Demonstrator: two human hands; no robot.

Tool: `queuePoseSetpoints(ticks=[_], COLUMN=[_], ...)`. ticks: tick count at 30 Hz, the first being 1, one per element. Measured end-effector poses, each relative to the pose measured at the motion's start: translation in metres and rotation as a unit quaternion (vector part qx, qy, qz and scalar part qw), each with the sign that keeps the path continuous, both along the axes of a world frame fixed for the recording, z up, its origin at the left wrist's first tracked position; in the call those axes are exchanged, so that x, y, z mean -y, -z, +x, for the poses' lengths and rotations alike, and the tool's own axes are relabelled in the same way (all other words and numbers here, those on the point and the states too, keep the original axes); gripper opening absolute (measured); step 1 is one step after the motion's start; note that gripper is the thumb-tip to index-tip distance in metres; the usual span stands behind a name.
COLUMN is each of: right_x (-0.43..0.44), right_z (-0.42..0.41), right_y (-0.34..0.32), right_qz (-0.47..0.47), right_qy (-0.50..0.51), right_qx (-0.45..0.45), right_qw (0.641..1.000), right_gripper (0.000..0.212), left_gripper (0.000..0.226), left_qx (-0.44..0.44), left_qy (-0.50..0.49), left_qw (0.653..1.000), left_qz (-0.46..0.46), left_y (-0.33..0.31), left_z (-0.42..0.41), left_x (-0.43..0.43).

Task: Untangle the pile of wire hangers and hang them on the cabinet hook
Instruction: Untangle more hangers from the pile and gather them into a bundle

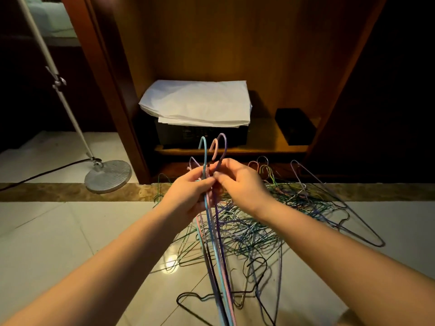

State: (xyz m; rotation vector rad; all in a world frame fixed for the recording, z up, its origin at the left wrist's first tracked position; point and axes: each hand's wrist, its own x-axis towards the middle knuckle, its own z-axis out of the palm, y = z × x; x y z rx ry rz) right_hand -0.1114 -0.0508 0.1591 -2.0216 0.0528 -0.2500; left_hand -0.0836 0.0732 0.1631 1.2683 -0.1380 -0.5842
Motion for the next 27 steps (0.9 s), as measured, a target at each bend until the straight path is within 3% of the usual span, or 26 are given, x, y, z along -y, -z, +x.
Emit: queuePoseSetpoints(ticks=[4,9,15,20,24,27], right_x=[0.007,0.028,0.101,0.237,0.340,0.384], right_z=[0.026,0.051,0.036,-0.004,-0.045,-0.056], right_y=[-0.007,-0.014,0.002,0.069,0.146,0.208], right_qz=[-0.078,-0.171,-0.240,-0.247,-0.280,-0.259], right_qy=[-0.015,-0.007,0.068,0.183,0.254,0.253], right_qx=[0.011,-0.006,-0.063,-0.161,-0.290,-0.339], right_qw=[0.997,0.985,0.966,0.938,0.879,0.868], right_gripper=[0.024,0.029,0.041,0.027,0.025,0.026], left_gripper=[0.023,0.019,0.011,0.010,0.019,0.015], left_qx=[-0.023,-0.029,0.053,0.194,0.198,0.178], left_qy=[-0.001,-0.021,0.027,0.006,-0.038,-0.069], left_qw=[0.994,0.993,0.998,0.969,0.959,0.952], left_qz=[-0.105,-0.115,-0.012,0.154,0.201,0.240], left_y=[0.014,0.019,0.022,0.061,0.102,0.136], left_z=[0.034,0.059,0.064,0.051,0.036,0.027], left_x=[0.014,0.044,0.096,0.155,0.191,0.208])
